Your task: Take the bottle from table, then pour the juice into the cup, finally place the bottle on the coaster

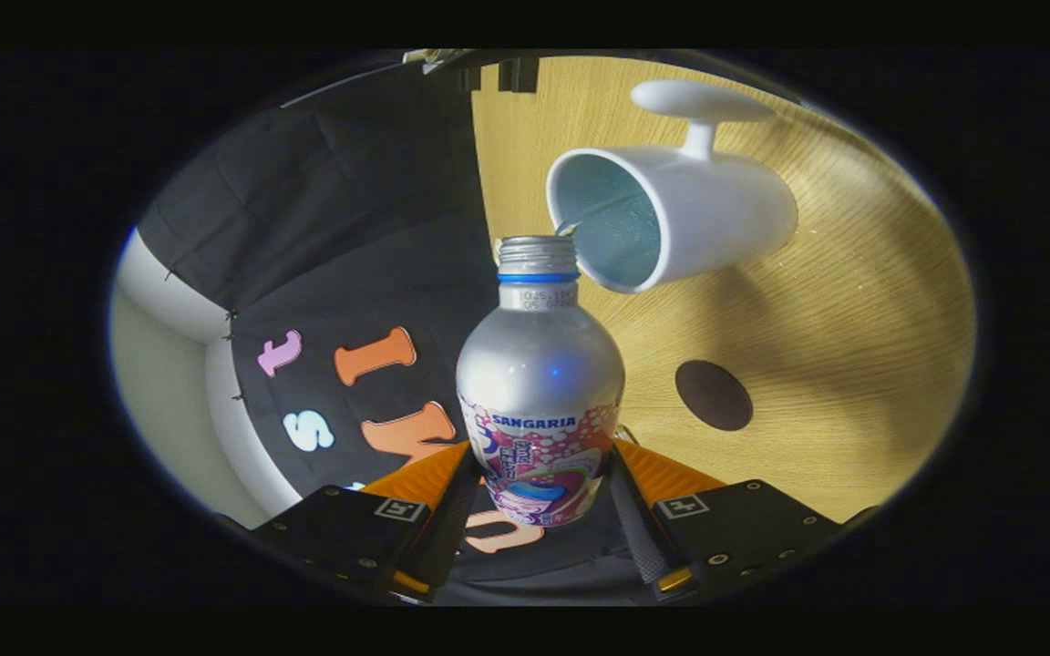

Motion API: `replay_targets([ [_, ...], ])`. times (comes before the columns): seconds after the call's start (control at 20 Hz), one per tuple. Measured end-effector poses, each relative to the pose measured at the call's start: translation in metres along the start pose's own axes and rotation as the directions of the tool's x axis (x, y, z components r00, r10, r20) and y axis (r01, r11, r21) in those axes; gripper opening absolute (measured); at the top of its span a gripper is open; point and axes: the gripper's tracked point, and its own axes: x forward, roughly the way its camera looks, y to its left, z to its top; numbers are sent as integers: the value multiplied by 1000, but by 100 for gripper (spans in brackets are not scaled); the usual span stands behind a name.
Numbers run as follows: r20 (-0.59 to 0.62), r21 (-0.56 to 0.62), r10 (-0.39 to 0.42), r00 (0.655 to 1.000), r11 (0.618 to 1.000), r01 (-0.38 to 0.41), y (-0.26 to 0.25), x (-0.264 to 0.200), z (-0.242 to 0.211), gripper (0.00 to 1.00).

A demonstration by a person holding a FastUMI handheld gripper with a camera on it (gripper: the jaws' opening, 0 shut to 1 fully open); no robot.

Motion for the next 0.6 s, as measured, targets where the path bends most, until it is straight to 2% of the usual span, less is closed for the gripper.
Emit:
replay_targets([
  [0.6,-5,24,0,1000,1000,0,3,1,-5,77],
])
